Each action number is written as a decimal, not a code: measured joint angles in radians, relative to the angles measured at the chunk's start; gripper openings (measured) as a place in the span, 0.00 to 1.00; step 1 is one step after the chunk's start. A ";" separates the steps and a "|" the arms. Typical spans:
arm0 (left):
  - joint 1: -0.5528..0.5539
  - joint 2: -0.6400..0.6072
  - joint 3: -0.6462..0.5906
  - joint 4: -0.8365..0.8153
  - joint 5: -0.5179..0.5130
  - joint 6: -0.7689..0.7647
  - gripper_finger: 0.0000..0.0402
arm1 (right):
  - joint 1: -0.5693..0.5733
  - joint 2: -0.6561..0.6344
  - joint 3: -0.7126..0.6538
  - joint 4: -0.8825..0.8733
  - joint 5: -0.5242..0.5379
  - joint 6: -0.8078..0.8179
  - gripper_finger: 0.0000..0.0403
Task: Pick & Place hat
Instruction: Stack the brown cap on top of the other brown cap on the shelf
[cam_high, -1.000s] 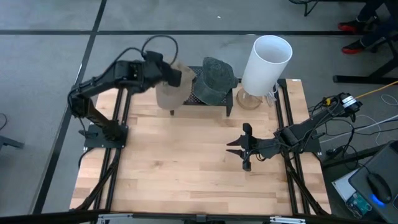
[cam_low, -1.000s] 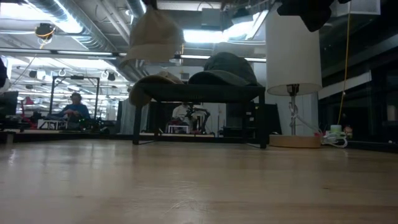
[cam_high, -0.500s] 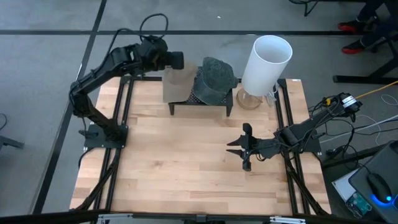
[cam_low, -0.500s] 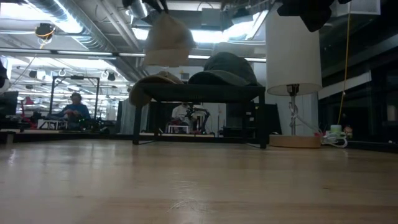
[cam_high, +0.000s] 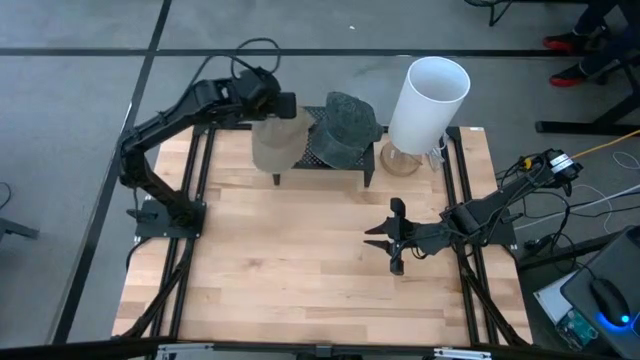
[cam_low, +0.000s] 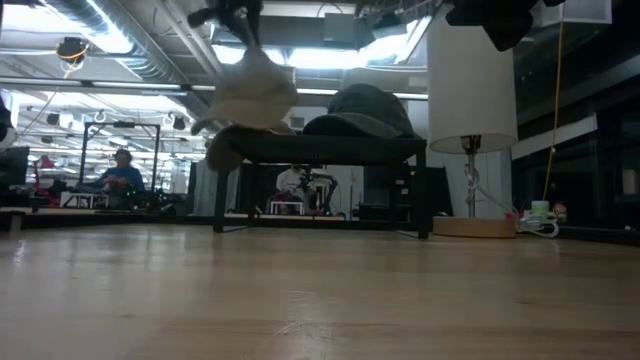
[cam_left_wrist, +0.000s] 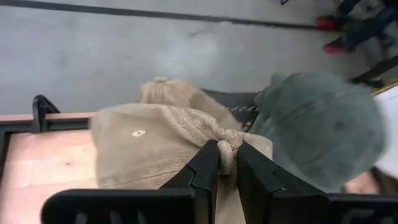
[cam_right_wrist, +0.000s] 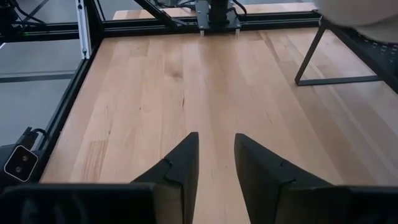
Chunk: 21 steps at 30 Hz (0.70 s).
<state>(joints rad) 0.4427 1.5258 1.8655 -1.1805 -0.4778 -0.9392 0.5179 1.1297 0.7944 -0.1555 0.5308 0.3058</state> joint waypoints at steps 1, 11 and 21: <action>0.000 0.008 -0.014 0.000 0.000 0.004 0.10 | 0.000 0.000 0.000 0.000 0.000 0.000 0.26; 0.036 0.099 -0.062 0.003 -0.062 0.104 0.16 | 0.000 0.000 0.000 0.000 0.000 0.000 0.26; 0.073 0.192 -0.062 0.002 -0.060 0.178 0.19 | 0.000 0.000 0.000 0.000 0.000 0.000 0.26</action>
<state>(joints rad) 0.5153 1.7181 1.8034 -1.1786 -0.5383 -0.7607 0.5179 1.1301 0.7944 -0.1555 0.5304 0.3061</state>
